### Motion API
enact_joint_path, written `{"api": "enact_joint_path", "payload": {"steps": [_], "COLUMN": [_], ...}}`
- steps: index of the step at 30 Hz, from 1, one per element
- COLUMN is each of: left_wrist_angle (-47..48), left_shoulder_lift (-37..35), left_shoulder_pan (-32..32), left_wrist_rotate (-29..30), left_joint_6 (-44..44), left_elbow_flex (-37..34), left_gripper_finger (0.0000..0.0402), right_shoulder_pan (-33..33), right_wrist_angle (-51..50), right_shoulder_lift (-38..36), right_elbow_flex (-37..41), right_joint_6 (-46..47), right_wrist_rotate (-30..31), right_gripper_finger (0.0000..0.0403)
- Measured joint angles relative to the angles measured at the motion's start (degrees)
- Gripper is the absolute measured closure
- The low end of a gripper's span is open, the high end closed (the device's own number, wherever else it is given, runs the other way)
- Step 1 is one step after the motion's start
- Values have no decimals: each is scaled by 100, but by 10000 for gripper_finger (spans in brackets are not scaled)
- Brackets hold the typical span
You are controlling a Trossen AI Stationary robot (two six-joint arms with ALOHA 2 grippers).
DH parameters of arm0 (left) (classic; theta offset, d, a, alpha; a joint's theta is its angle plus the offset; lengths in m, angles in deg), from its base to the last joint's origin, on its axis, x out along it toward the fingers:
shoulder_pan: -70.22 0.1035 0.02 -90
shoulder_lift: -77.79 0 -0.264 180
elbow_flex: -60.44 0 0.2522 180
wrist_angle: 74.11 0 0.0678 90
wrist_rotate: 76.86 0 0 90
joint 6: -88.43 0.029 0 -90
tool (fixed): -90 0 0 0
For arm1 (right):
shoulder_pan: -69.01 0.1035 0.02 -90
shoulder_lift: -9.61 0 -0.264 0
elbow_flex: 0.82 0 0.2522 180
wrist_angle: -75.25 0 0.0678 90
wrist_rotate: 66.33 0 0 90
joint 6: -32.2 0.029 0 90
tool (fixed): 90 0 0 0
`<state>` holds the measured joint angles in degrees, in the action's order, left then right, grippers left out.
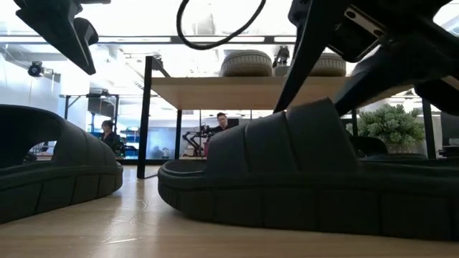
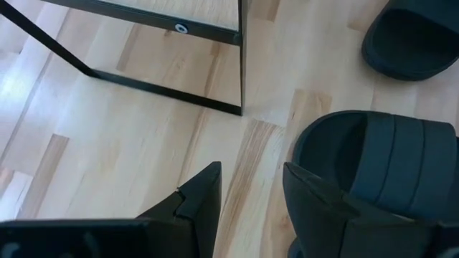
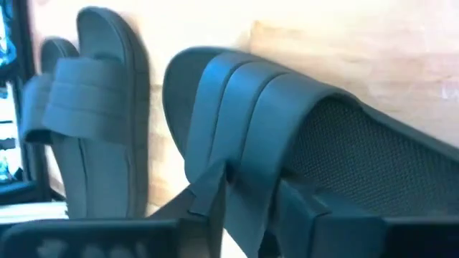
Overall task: Pick and place slides into the shelf
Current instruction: Put the right black slide under the shelf
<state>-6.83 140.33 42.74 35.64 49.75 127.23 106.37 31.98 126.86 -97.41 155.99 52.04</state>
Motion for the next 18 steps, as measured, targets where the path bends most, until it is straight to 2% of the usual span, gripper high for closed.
{"api": "enact_joint_path", "payload": {"steps": [6,12,18], "left_wrist_angle": [2,4,4], "left_shoulder_lift": [0,0,0], "left_shoulder_pan": [0,0,0], "left_wrist_rotate": [0,0,0], "left_joint_6": [2,3,4], "left_elbow_flex": [0,0,0], "left_gripper_finger": [267,267,267], "right_shoulder_pan": [13,62,46], "right_wrist_angle": [-223,-1564,-3725], "right_shoulder_lift": [0,-2,-4], "right_elbow_flex": [-3,-381,-1131], "right_joint_6": [479,819,828], "right_wrist_rotate": [491,482,462], "right_gripper_finger": [386,390,390]}}
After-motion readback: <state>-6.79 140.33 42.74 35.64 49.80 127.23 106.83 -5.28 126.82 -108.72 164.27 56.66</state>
